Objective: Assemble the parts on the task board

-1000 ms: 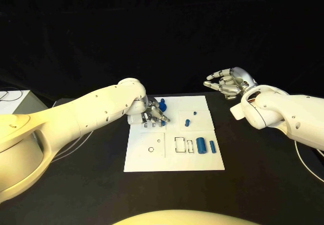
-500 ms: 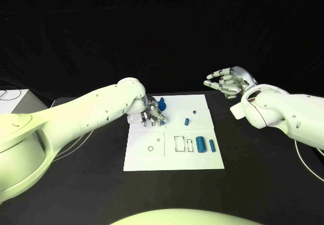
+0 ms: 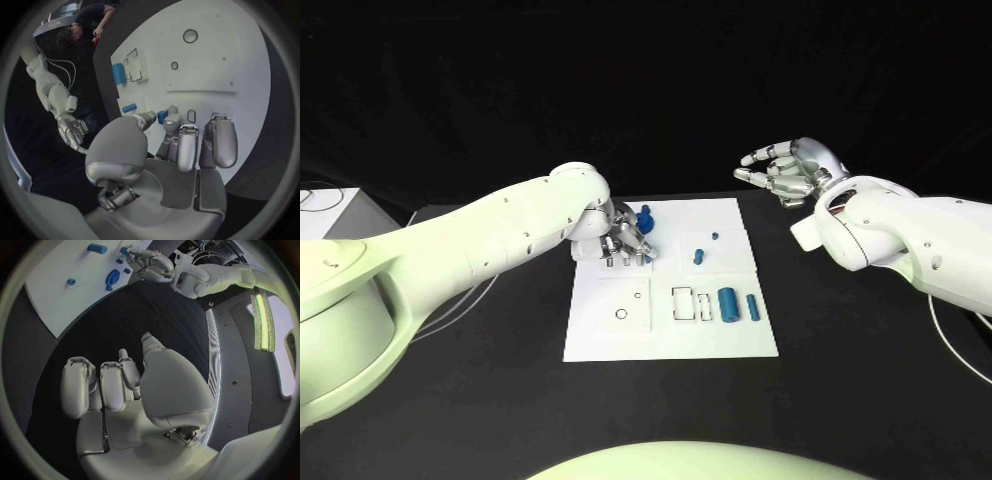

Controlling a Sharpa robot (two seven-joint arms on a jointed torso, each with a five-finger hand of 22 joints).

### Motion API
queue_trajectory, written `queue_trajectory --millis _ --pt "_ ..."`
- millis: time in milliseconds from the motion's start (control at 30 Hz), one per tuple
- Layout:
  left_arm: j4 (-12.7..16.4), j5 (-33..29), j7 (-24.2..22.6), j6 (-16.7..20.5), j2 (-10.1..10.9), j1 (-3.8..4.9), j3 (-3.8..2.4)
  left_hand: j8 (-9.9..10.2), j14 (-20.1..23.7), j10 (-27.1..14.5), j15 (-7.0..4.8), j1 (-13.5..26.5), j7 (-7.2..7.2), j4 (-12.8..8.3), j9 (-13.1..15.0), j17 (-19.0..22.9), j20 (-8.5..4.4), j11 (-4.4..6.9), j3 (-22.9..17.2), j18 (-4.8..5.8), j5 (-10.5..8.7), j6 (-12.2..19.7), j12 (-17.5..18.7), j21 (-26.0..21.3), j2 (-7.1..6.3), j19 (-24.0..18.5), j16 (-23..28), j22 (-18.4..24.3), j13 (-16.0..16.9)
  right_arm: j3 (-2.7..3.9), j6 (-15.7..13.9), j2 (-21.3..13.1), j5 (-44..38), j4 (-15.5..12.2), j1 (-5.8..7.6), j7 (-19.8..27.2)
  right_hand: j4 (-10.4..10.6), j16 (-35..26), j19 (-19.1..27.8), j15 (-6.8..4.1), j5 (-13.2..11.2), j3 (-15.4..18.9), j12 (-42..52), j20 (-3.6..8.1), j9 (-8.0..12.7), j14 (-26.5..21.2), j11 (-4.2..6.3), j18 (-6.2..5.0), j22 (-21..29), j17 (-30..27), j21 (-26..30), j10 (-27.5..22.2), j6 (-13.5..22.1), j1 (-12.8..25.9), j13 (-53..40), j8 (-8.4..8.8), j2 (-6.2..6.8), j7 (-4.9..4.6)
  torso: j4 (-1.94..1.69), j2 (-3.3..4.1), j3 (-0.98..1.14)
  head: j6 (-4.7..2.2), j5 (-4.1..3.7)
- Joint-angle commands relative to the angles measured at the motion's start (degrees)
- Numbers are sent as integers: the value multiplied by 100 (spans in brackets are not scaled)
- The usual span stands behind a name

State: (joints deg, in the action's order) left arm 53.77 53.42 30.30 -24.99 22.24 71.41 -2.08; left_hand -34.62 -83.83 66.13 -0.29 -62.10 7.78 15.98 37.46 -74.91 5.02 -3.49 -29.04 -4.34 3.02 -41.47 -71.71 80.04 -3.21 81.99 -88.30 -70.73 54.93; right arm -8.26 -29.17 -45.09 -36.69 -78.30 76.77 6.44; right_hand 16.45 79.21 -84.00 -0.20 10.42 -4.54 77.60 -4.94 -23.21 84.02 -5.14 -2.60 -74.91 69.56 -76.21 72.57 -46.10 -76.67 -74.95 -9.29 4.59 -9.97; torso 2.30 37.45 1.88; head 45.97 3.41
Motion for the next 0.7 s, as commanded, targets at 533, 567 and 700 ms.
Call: queue_trajectory --millis 533,567,700 --pt "2 -137 -81 -44 -10 -3 -2 -46 -525 -43 -29 -71 10 -12 22 -1335 -19 13 -142 40 -15 48 -3 -12 -43 -25 16 -14 1 4 91 21 -1 8 2 -10 8 43 -309 22 -12 19 44 -50 -11 141 2 -57 -50 15 -33 52 7 39 -47 -30 -3 -15 -4 -7 1 9 15" --pt "2 -138 -82 -47 -9 -3 -2 -46 -525 -43 -29 -71 10 -12 22 -1335 -19 13 -142 40 -15 48 -3 -12 -43 -25 16 -14 1 4 94 22 -2 9 2 -14 8 43 -309 22 -12 19 44 -50 -11 141 2 -57 -50 15 -33 52 7 39 -47 -30 -3 -15 -4 -8 1 7 15" --pt "6 -142 -85 -56 -5 -3 -3 -50 -524 -45 -28 -63 16 -8 27 -1335 -17 9 -151 41 -18 54 -3 -11 -84 -23 16 -16 -2 4 112 26 -8 16 2 -29 8 43 -308 22 -14 19 42 -49 -12 142 2 -58 -46 17 -29 49 5 40 -44 -32 -3 -15 -10 -5 2 4 6"
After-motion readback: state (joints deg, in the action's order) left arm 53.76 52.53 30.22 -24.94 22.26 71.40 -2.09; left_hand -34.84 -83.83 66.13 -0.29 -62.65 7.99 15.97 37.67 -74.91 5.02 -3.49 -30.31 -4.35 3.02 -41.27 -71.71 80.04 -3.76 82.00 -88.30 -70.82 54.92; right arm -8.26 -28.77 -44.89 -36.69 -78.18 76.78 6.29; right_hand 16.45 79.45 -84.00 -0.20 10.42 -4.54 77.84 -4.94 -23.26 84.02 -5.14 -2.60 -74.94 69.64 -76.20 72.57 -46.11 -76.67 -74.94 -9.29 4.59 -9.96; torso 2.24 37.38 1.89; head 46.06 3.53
